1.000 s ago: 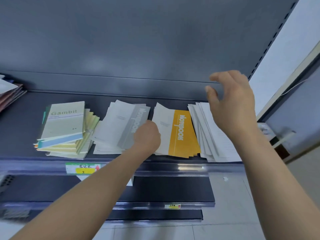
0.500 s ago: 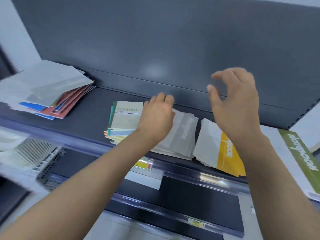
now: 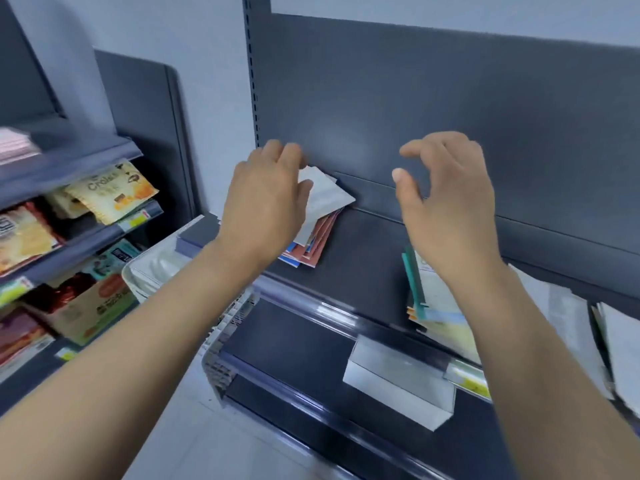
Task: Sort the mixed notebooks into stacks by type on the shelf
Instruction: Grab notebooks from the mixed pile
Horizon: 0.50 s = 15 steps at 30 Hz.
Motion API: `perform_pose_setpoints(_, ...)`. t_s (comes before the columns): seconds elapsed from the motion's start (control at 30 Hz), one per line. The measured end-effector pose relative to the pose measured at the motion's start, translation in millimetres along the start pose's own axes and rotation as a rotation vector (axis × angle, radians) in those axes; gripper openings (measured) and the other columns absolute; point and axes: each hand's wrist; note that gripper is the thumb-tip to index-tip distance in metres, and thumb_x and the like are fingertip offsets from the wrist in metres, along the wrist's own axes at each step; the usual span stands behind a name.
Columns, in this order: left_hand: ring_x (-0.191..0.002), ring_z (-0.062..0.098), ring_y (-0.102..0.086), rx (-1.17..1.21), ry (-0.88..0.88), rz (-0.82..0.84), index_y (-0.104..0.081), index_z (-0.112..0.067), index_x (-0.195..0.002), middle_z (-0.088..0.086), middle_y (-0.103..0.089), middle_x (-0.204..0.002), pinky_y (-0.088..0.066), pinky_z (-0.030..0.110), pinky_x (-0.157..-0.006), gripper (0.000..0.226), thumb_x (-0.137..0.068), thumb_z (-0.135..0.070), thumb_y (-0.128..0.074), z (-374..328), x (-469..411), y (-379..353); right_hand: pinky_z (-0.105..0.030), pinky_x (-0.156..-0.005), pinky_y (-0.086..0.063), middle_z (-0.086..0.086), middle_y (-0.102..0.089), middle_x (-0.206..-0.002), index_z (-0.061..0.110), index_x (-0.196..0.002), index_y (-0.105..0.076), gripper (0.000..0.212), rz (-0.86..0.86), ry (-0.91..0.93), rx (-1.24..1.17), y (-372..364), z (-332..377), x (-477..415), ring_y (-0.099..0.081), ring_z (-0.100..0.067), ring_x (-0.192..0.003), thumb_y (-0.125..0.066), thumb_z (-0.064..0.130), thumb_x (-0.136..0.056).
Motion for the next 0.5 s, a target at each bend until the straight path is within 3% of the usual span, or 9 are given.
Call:
perform_pose_setpoints(0.23,-0.097,0.032,-0.054,0.010,0.181,0.095,-0.055,-0.004,-0.113,0.015,-0.056,-0.108,-0.045,0.044,-0.084,0.027,-0.091,-0.019,-0.057,81,-20,-19,-0.028,-0.090,-0.033,-0.005,-0.054,-0.117,0.009,-0.114,-0.059,0.024,0.048,-0.011,0.016,-52,22,-33,-0.044,-0.025,-0.111,-0.054,0.018,-0.091)
perform_pose_setpoints(0.5,-0.098,0.032,-0.053,-0.070,0.229,0.290,-0.052,-0.006,-0.118,0.014,-0.053,-0.112,-0.044,0.040,-0.084,0.032,-0.091,-0.024,-0.057,113,-53,-77,-0.029,-0.091,-0.032,-0.004,-0.052,-0.121,0.011,-0.117,-0.057,0.026,0.054,-0.030,-0.036,-107,0,-78,-0.043,-0.023,-0.114,-0.052,0.018,-0.092)
Point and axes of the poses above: each hand's wrist, its own x-axis away from the middle knuckle, its own y-axis out of the back of the hand, z = x × y
